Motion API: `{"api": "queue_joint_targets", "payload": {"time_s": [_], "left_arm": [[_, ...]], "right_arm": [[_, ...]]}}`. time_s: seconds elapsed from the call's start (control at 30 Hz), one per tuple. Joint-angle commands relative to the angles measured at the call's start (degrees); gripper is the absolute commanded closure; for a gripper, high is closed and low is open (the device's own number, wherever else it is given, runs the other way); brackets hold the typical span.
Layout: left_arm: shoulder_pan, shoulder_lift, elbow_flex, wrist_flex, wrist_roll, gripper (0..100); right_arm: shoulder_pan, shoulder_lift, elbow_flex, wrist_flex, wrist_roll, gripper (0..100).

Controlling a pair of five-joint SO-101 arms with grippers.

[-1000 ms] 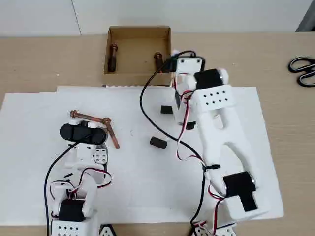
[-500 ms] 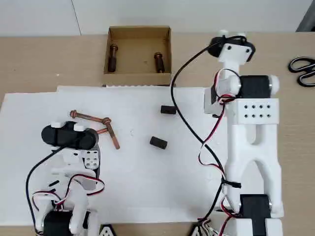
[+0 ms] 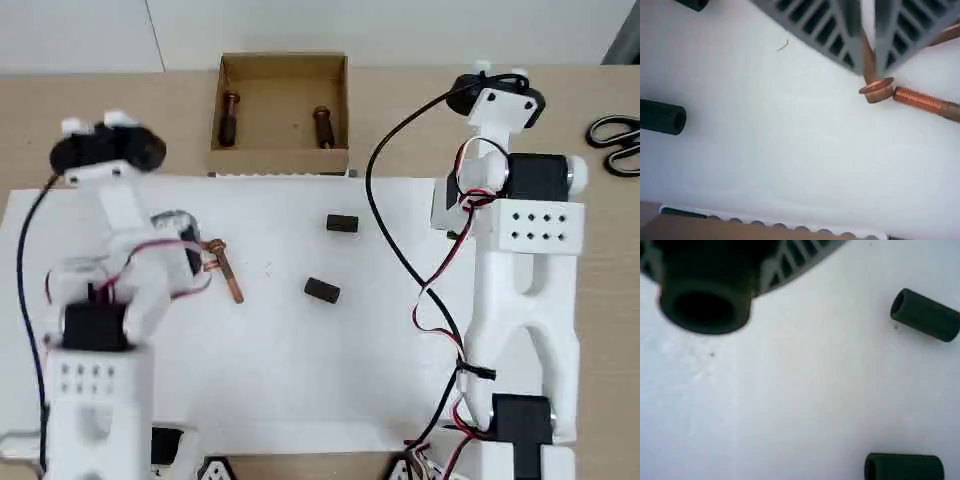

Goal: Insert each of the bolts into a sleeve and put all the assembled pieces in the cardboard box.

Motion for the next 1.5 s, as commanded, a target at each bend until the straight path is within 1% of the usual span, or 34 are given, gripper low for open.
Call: {"api": "queue_joint_targets", "payload": {"time_s": [0.0,0.07,0.17,0.3,0.43,0.6,0.77,0.83,0.97,1.03,1.23,1.33,1.47], "left_arm": [[-0.09,10.11,-8.40,1.76,7.47,99],[0.18,13.27,-10.15,2.29,8.97,99],[0.18,17.58,-10.24,2.20,9.05,99],[-0.18,26.20,-10.24,2.46,10.29,99],[0.18,35.08,-11.56,2.29,10.46,99],[0.00,44.75,-15.78,2.55,10.46,99],[0.18,50.46,-20.26,2.55,10.46,99],[0.18,51.78,-21.23,2.64,10.46,99],[0.18,52.40,-21.49,2.64,10.90,89],[0.18,52.40,-21.49,2.73,12.40,86],[2.29,52.40,-21.67,6.07,12.84,86],[3.43,52.40,-21.67,7.56,12.84,88],[3.96,52.40,-21.67,7.65,12.92,91]], "right_arm": [[0.66,-2.68,-2.55,0.40,0.53,99.5],[0.75,-2.68,-1.93,0.40,0.53,99.5],[2.15,-2.68,0.62,0.31,0.53,99.5],[5.41,-2.68,4.92,0.22,0.53,99.5],[7.78,-4.79,5.45,0.13,0.44,99.5],[7.43,-9.45,5.71,-0.04,0.70,99.5],[7.43,-10.95,5.71,0.13,0.70,99.5],[7.34,-11.21,5.71,0.13,0.62,99.5],[7.16,-11.30,5.71,0.13,0.62,99.5],[7.16,-11.21,5.71,0.13,0.62,99.5],[7.16,-11.21,5.71,0.13,0.53,99.5],[7.25,-11.21,5.71,0.13,0.53,99.5],[7.34,-11.21,5.71,0.13,0.53,99.5]]}}
